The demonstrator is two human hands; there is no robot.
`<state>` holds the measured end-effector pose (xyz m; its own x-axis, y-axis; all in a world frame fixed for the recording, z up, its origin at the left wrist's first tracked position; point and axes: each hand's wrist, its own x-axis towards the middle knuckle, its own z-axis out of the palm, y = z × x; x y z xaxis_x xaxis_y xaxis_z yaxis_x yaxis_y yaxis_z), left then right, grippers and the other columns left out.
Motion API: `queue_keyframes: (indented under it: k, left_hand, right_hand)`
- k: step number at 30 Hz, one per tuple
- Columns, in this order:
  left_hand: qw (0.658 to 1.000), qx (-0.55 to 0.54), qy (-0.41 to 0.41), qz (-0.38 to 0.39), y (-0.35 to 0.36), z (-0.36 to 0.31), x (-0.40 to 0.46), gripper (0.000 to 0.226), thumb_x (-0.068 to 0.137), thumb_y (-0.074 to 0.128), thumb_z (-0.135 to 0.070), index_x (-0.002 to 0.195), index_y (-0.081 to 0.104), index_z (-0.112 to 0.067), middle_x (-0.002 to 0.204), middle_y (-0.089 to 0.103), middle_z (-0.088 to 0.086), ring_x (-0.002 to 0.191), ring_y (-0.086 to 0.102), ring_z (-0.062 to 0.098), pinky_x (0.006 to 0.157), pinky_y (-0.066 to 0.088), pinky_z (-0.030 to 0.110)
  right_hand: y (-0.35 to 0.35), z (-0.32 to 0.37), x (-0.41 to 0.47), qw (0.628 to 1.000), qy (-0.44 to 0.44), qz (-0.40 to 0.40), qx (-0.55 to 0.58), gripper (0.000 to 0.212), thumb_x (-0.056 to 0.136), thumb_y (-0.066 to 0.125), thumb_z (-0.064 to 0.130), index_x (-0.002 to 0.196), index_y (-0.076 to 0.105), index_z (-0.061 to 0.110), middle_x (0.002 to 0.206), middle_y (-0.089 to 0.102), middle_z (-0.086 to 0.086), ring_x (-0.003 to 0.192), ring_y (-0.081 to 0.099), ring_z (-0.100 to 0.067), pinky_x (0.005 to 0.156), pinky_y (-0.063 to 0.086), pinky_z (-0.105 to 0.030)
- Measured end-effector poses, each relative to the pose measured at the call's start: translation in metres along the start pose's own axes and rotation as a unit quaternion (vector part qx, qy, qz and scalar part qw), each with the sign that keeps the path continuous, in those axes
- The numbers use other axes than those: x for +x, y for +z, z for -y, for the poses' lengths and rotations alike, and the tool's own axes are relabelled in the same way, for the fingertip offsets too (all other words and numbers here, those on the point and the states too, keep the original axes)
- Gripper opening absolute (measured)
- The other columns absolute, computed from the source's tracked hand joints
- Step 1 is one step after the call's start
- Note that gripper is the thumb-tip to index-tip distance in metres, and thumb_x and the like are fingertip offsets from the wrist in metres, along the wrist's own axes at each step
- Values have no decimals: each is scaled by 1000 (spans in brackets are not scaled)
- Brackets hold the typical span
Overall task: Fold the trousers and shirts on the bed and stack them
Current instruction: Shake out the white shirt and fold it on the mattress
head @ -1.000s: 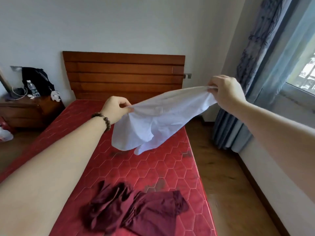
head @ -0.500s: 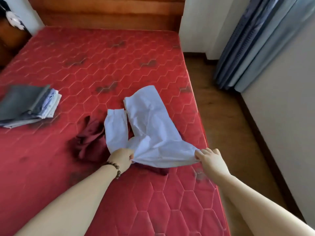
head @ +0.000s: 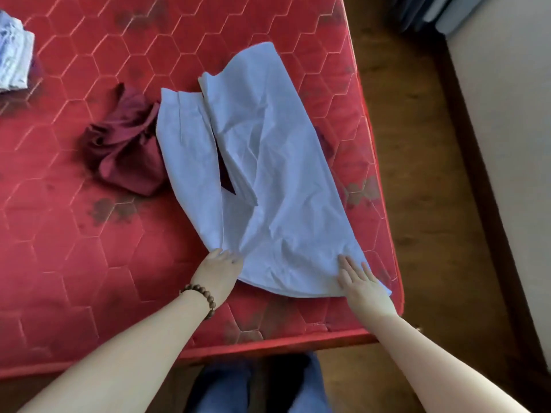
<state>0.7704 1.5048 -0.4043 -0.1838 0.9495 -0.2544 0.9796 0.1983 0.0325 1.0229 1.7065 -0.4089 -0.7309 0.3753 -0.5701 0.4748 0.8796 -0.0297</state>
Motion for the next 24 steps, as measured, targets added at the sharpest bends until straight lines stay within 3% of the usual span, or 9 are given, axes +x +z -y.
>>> queue_keyframes:
  k: [3,8,11,13,16,18,21,23,24]
  left_hand:
    - [1000,-1,-11,9,17,-17,-15,39,63,37,-1,75,74,-5,69,67,7,58,65,22,64,55,27]
    - [977,36,-83,192,44,-36,-29,44,92,32,-2,134,42,-10,135,45,14,114,54,27,101,36,36]
    - [963,51,-114,239,35,-51,-26,32,95,38,-18,125,49,-16,133,46,15,109,53,25,93,36,35]
    - [967,35,-123,221,28,-62,-21,29,95,37,-33,109,57,-17,111,60,8,96,57,22,79,35,36]
    - [971,-49,-88,218,24,-80,-2,24,95,37,-21,99,60,-14,91,66,3,79,63,23,62,33,32]
    - [969,-118,-74,203,23,-92,19,20,92,40,-9,104,55,-9,101,62,8,84,62,29,60,36,34]
    - [965,-231,-82,96,30,-101,61,39,93,40,-2,131,46,-2,139,43,16,127,45,33,90,43,38]
    - [966,-234,-87,71,33,-97,89,52,99,29,-6,150,17,0,159,10,15,148,6,27,120,13,34]
    - [967,-220,-107,68,34,-90,101,55,101,24,-10,151,4,-1,161,-3,13,148,-9,25,121,-2,34]
  right_hand:
    - [26,11,-16,999,5,42,32,92,82,34,-15,153,-6,26,158,-22,-4,147,-16,-28,121,-3,-43]
    - [50,28,-28,995,17,94,38,103,79,36,-13,139,-31,36,153,-36,-7,142,-30,-31,118,-9,-47]
    - [52,33,-31,996,31,70,44,87,84,42,13,150,-7,42,157,-29,-5,144,-26,-26,114,-16,-52]
    - [47,37,-30,997,42,35,60,61,86,43,27,144,31,41,161,2,-9,148,-3,-27,115,-14,-54]
    - [32,42,-17,992,54,-59,93,22,84,58,23,102,70,21,132,52,-12,125,47,-35,114,21,-56]
    - [25,44,2,986,39,-113,112,17,76,69,11,93,72,12,117,60,-17,108,58,-40,102,41,-54]
    - [10,45,41,982,21,-136,130,45,78,69,8,122,62,10,141,47,-23,132,43,-41,108,35,-54]
    - [3,42,71,983,11,-128,132,57,90,56,15,145,40,16,158,19,-16,147,13,-32,119,13,-50]
    - [1,40,86,984,6,-124,125,60,94,50,19,150,29,20,161,7,-12,149,1,-28,120,5,-47]
